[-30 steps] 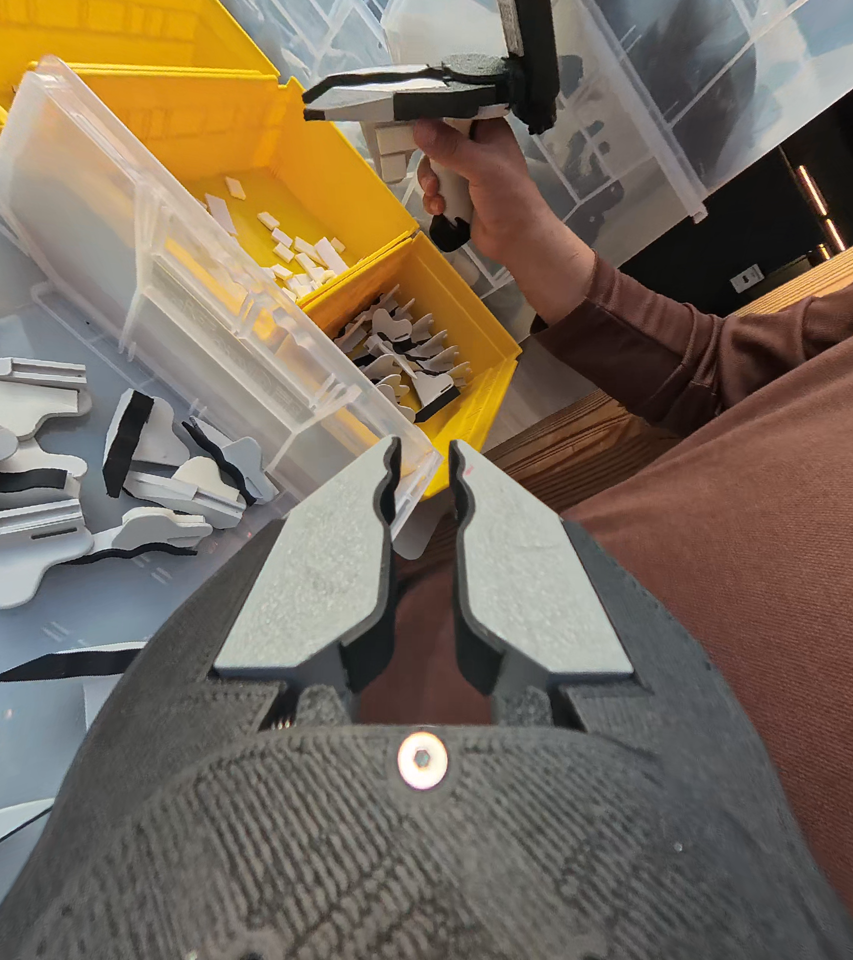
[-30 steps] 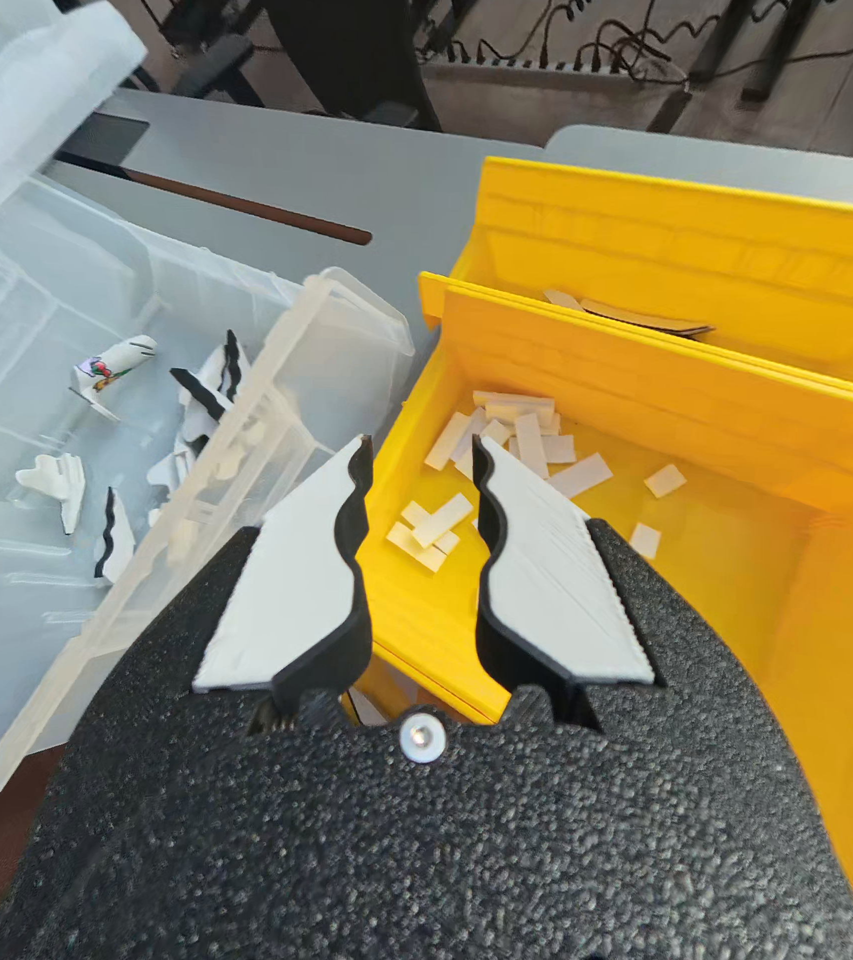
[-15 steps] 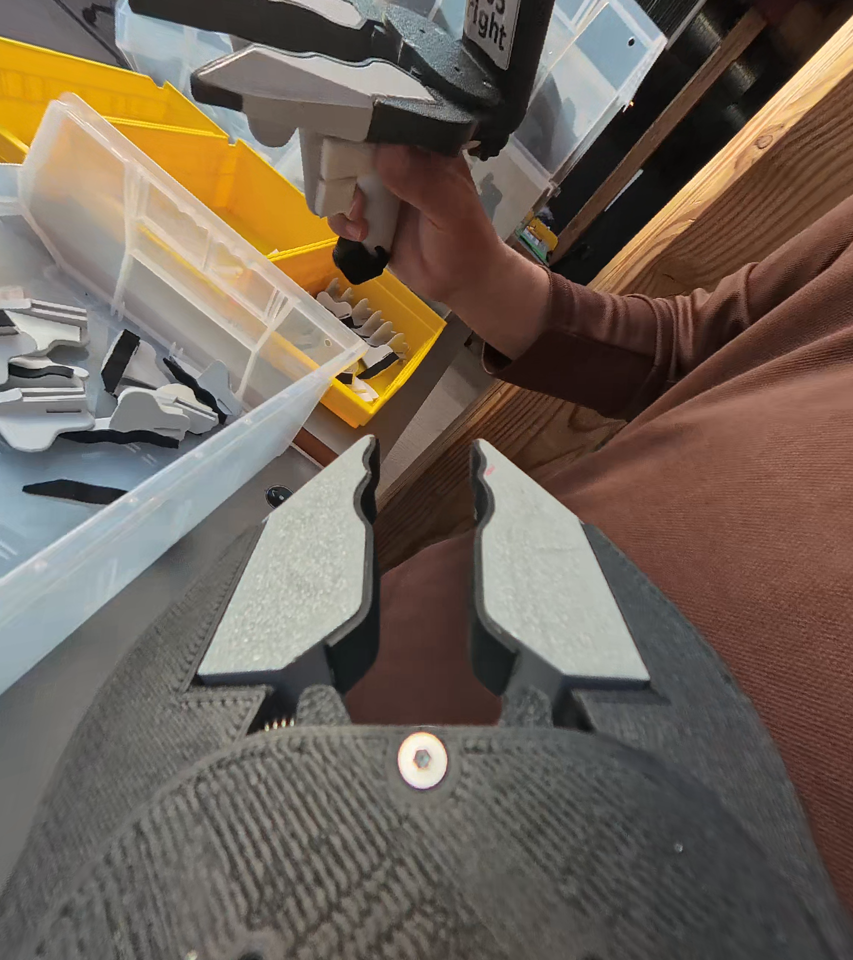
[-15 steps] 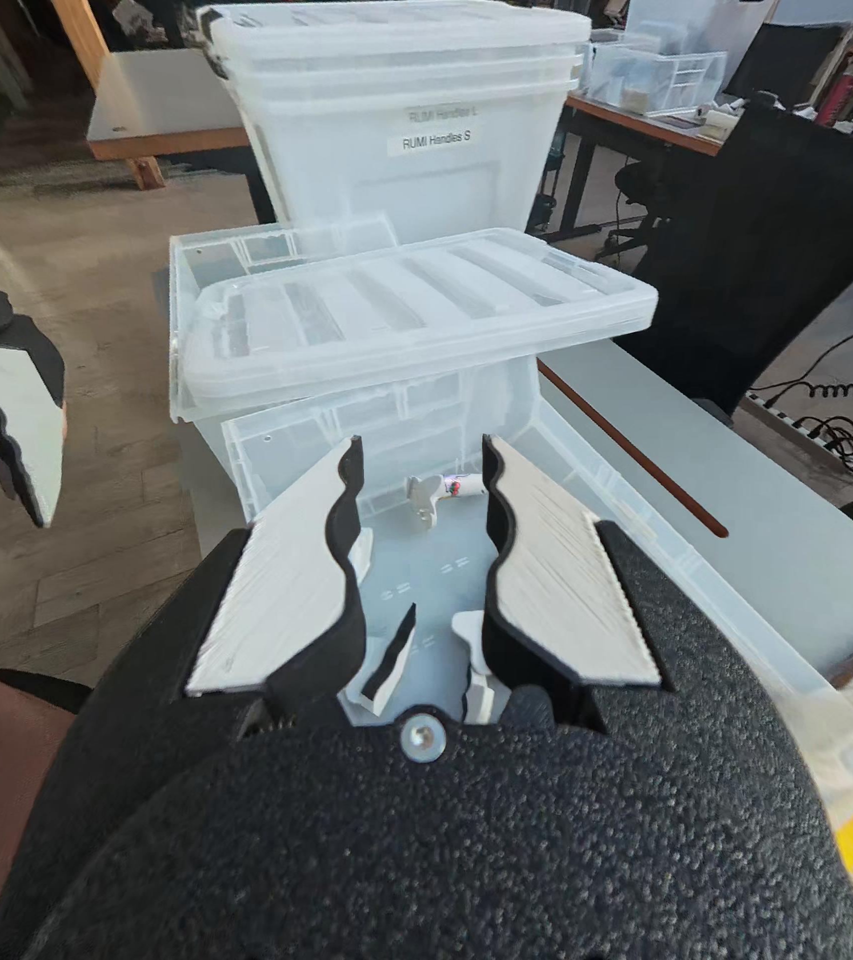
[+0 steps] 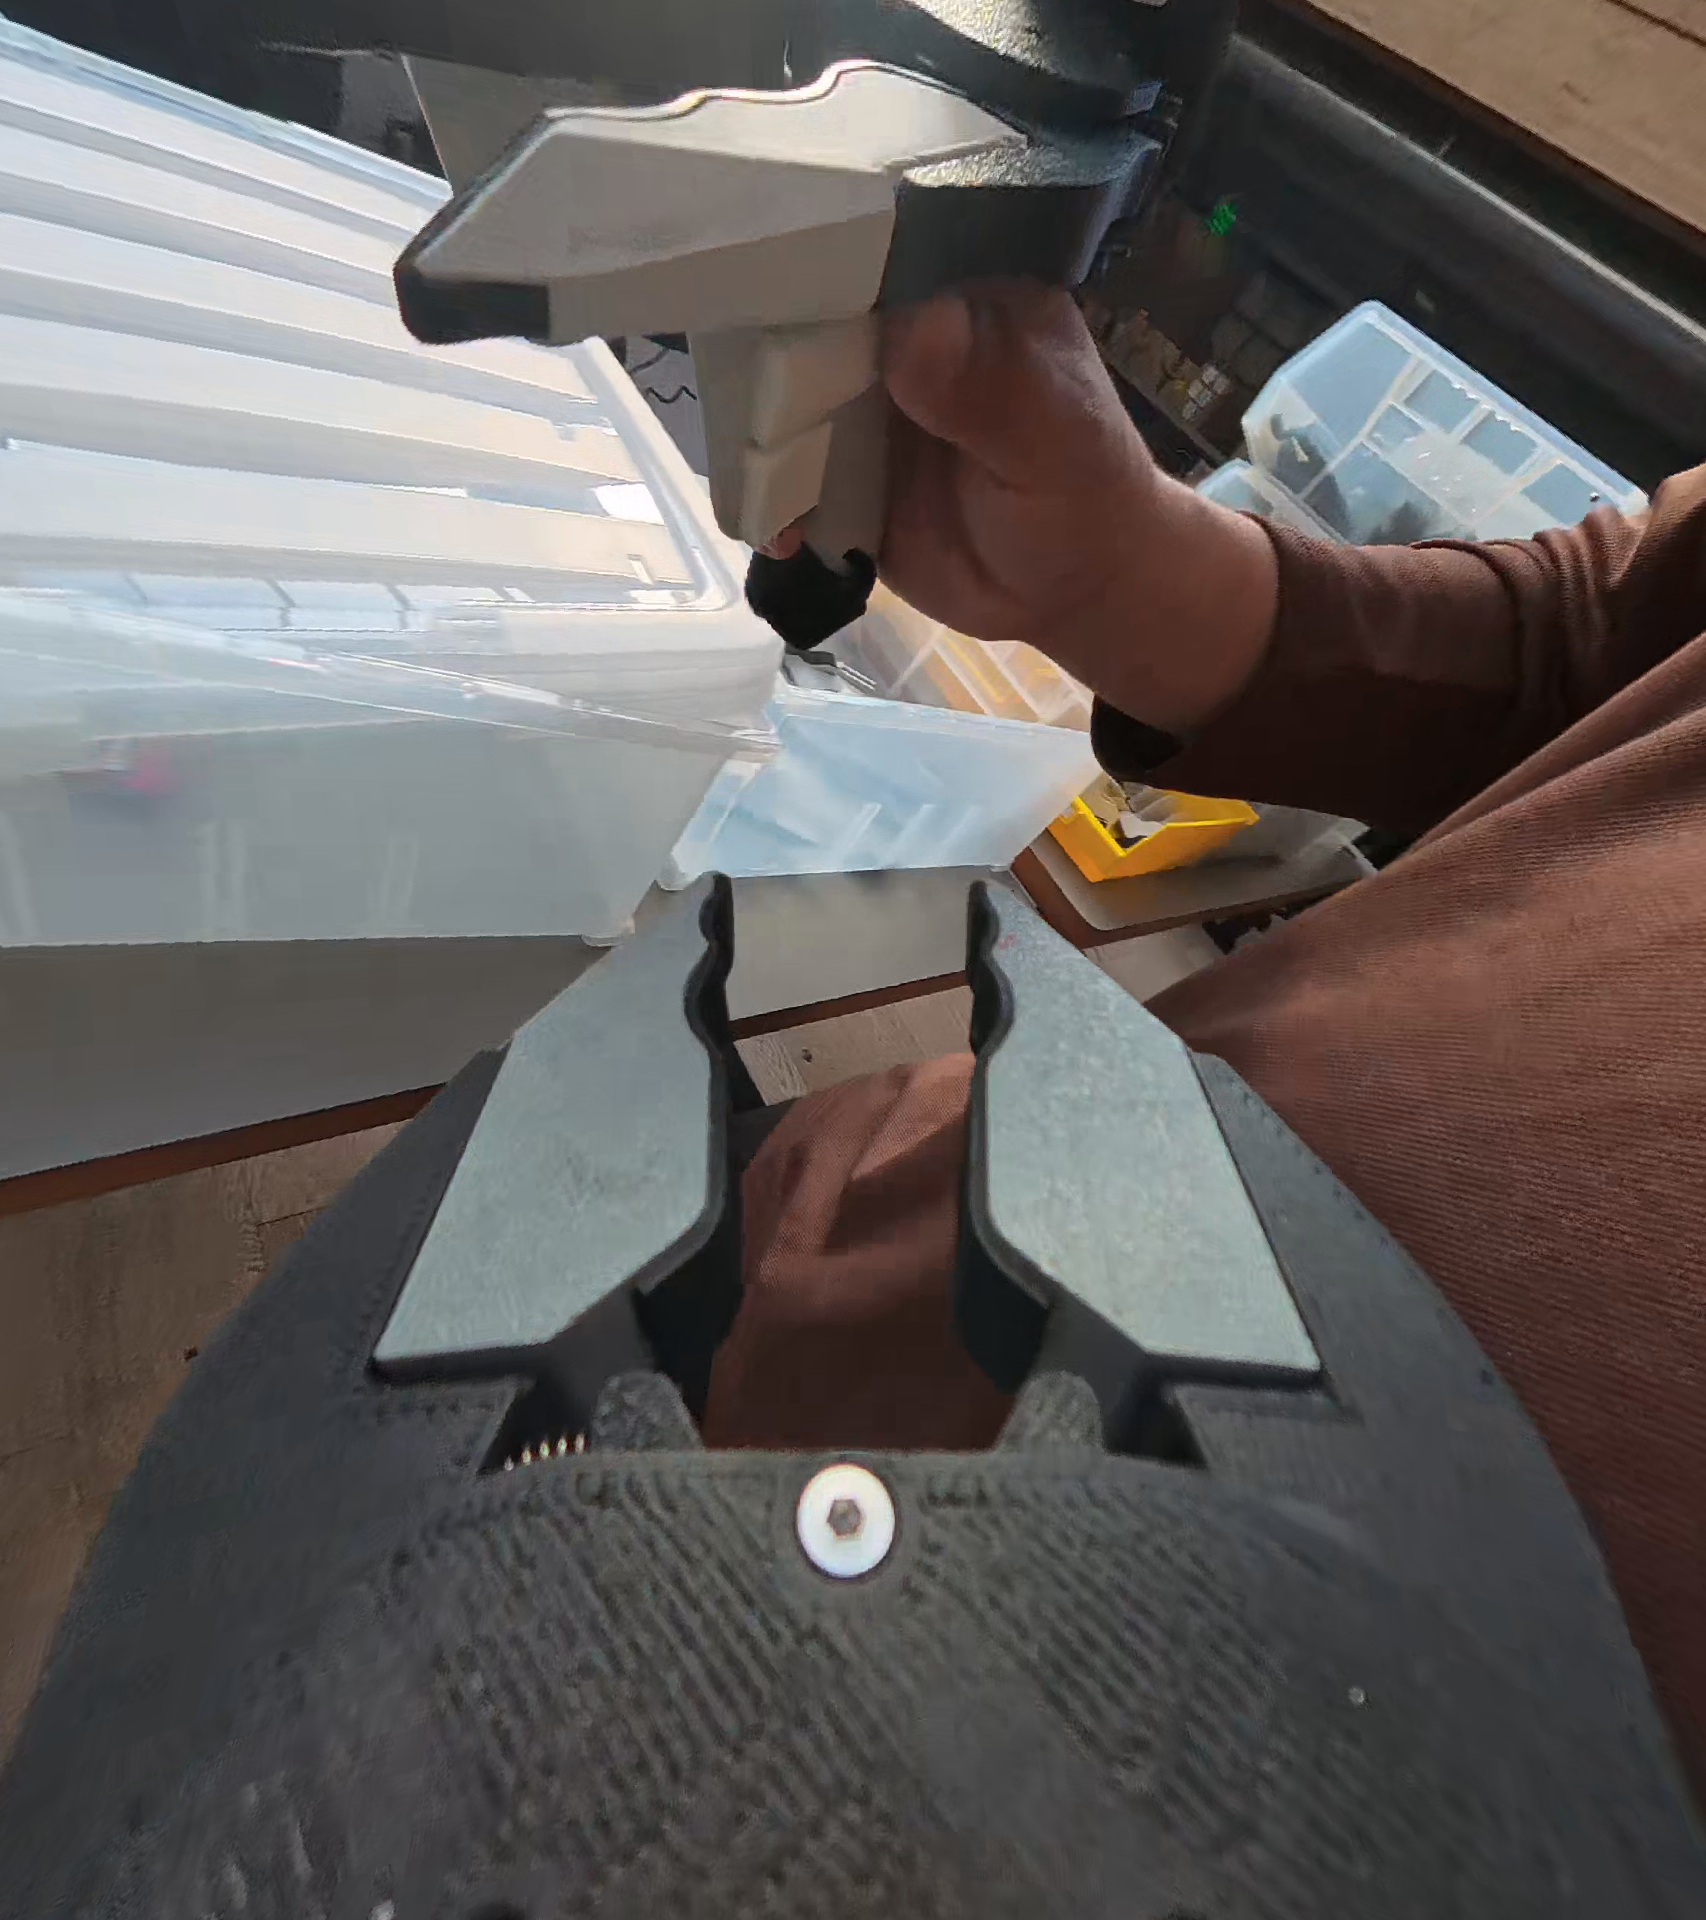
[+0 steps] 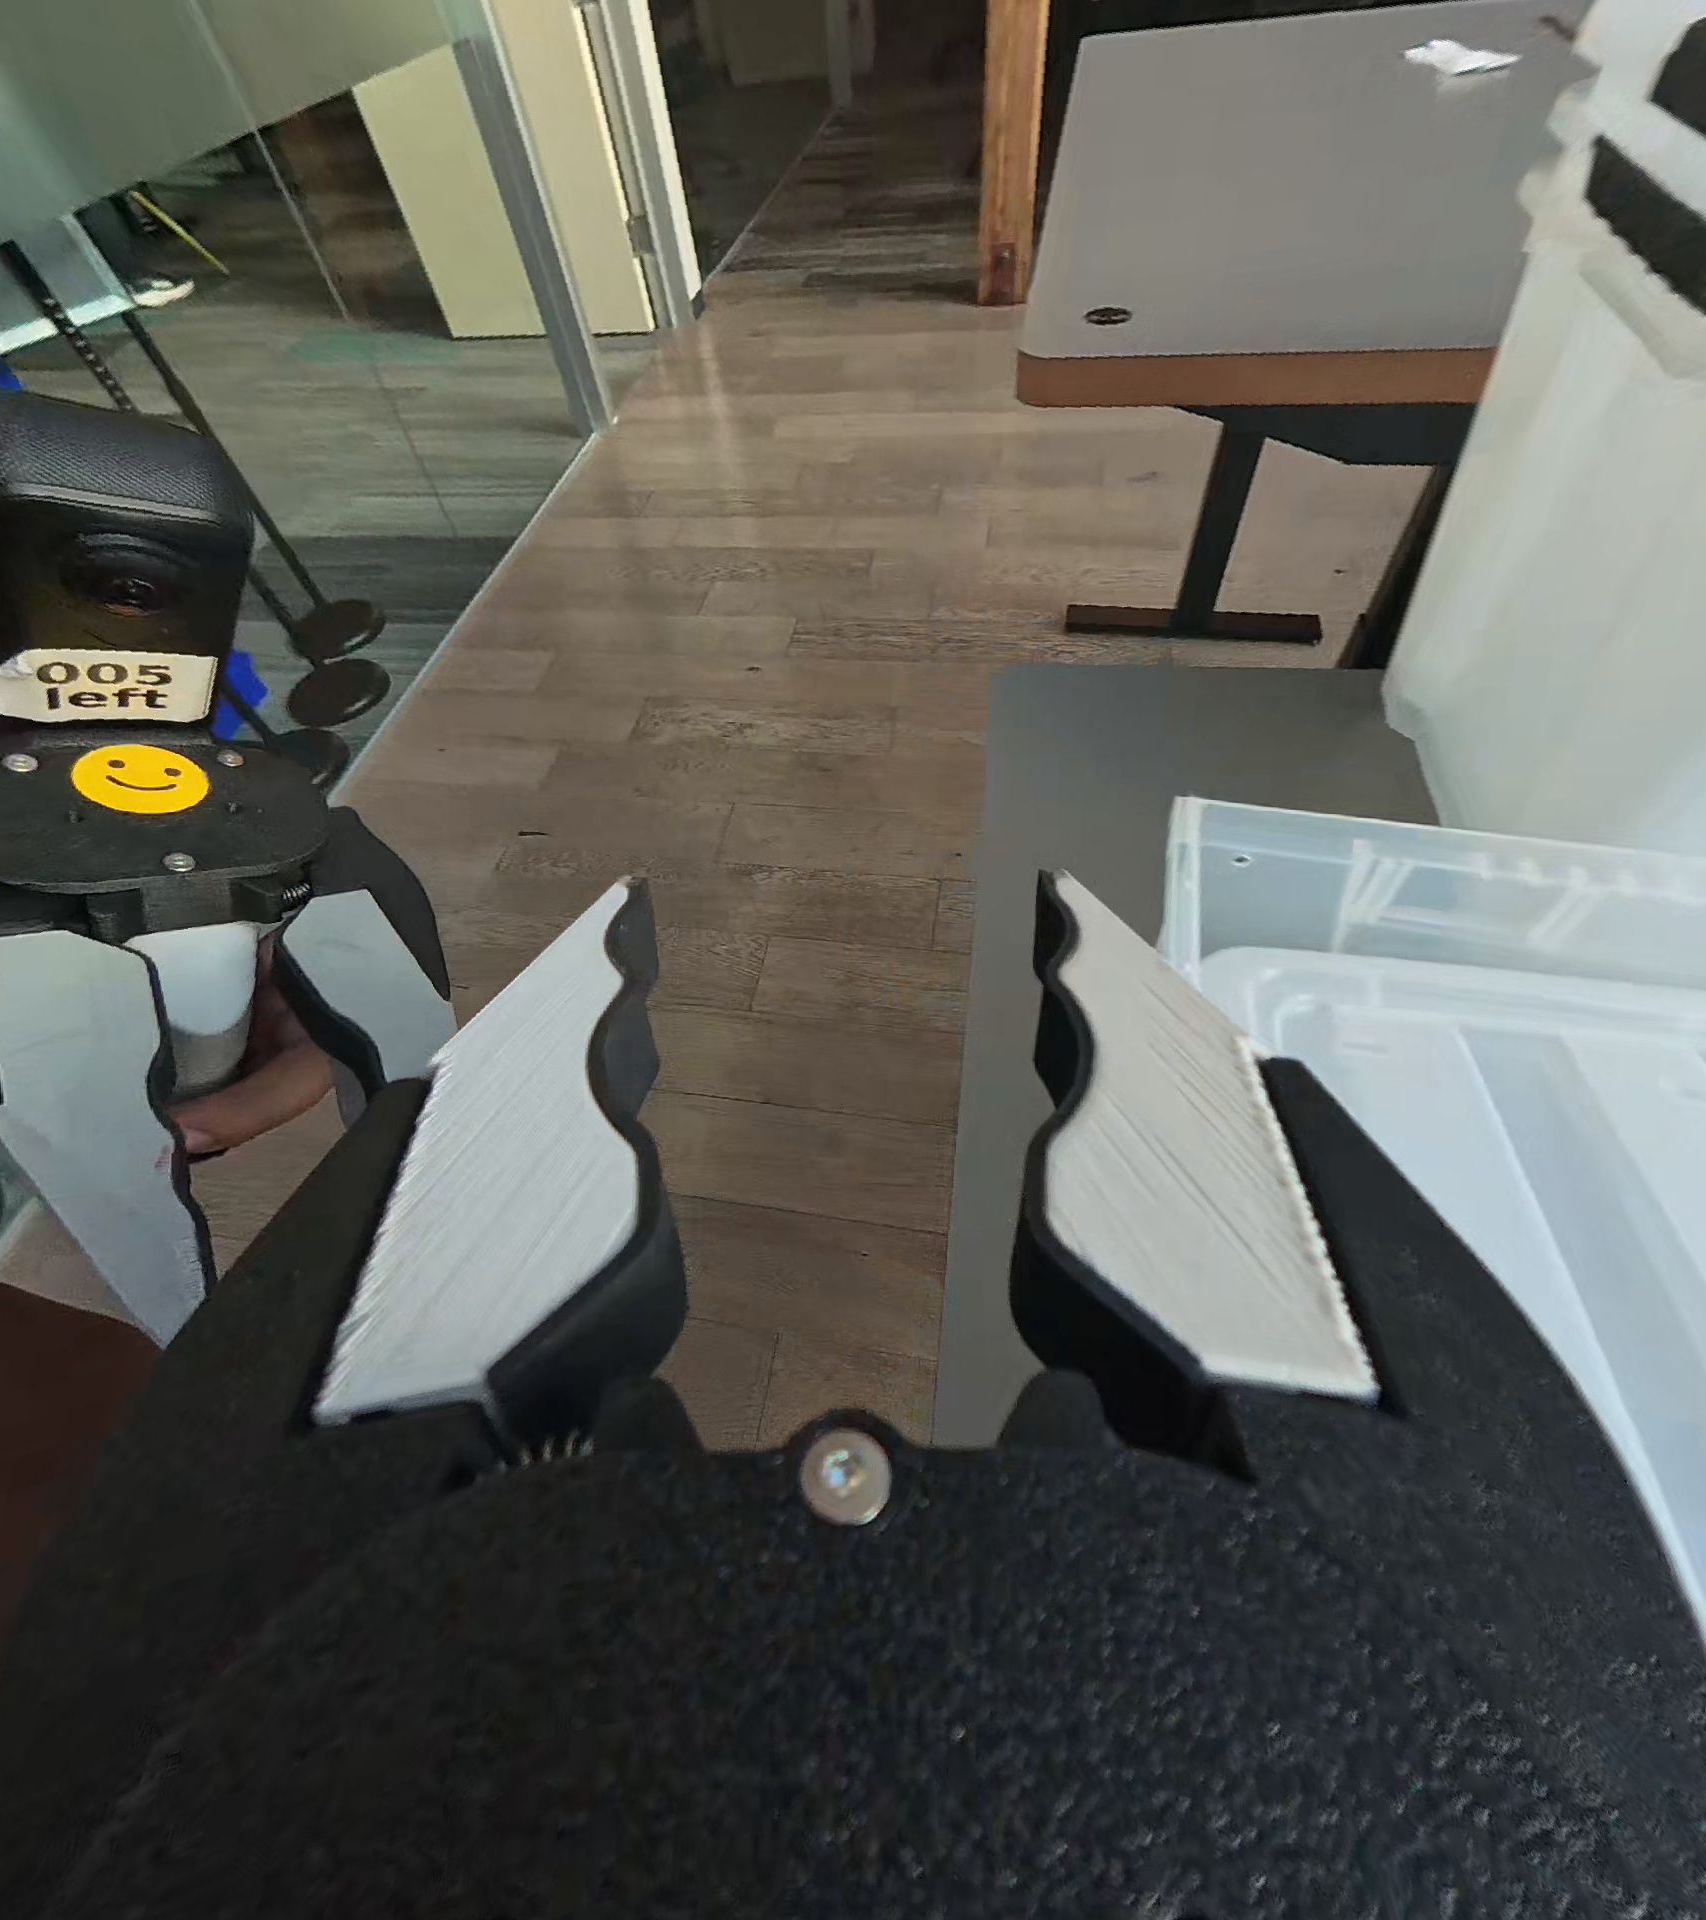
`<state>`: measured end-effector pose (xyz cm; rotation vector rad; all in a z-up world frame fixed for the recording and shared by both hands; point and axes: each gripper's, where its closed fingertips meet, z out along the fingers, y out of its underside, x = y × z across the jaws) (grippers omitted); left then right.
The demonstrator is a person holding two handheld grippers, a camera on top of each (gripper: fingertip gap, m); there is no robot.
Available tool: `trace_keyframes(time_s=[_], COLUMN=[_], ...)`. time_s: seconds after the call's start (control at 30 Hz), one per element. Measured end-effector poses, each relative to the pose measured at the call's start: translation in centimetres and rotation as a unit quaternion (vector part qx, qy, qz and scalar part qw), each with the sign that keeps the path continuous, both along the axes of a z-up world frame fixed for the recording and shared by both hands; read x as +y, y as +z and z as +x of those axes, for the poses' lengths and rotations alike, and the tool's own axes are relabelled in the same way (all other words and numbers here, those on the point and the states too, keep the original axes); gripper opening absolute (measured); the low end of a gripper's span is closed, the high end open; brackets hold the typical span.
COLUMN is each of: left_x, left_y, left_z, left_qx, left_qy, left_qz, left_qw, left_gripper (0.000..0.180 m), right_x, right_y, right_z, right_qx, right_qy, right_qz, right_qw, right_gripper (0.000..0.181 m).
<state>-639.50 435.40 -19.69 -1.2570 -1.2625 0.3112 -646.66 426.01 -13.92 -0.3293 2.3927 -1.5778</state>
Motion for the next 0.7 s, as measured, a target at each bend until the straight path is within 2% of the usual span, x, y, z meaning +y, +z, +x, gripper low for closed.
trace_keyframes(time_s=[0.17, 0.37, 0.5, 0.6, 0.7], left_x=[-10.5, -25.1, -35.6, -42.4, -48.5], left_y=[-2.8, -4.8, -4.4, -2.6, -1.7], left_z=[4.4, 8.9, 10.0, 10.2, 10.5], left_qx=[-0.036, -0.077, -0.129, -0.136, -0.128], left_qy=[0.121, 0.231, 0.278, 0.302, 0.321], left_qz=[0.003, -0.004, 0.014, -0.016, -0.006], left_qw=[0.992, 0.970, 0.952, 0.943, 0.939], left_gripper=[0.052, 0.062, 0.062, 0.057, 0.055], right_x=[-10.5, -24.8, -34.0, -40.7, -46.3], right_y=[-4.7, -8.5, -7.1, -5.2, -4.0], right_z=[8.9, 17.7, 20.3, 20.4, 20.9], right_qx=[-0.031, -0.049, -0.090, -0.082, -0.083], right_qy=[0.130, 0.281, 0.341, 0.355, 0.378], right_qz=[0.050, 0.058, 0.050, 0.037, 0.049], right_qw=[0.990, 0.957, 0.935, 0.931, 0.921], right_gripper=[0.071, 0.068, 0.068, 0.069, 0.072])
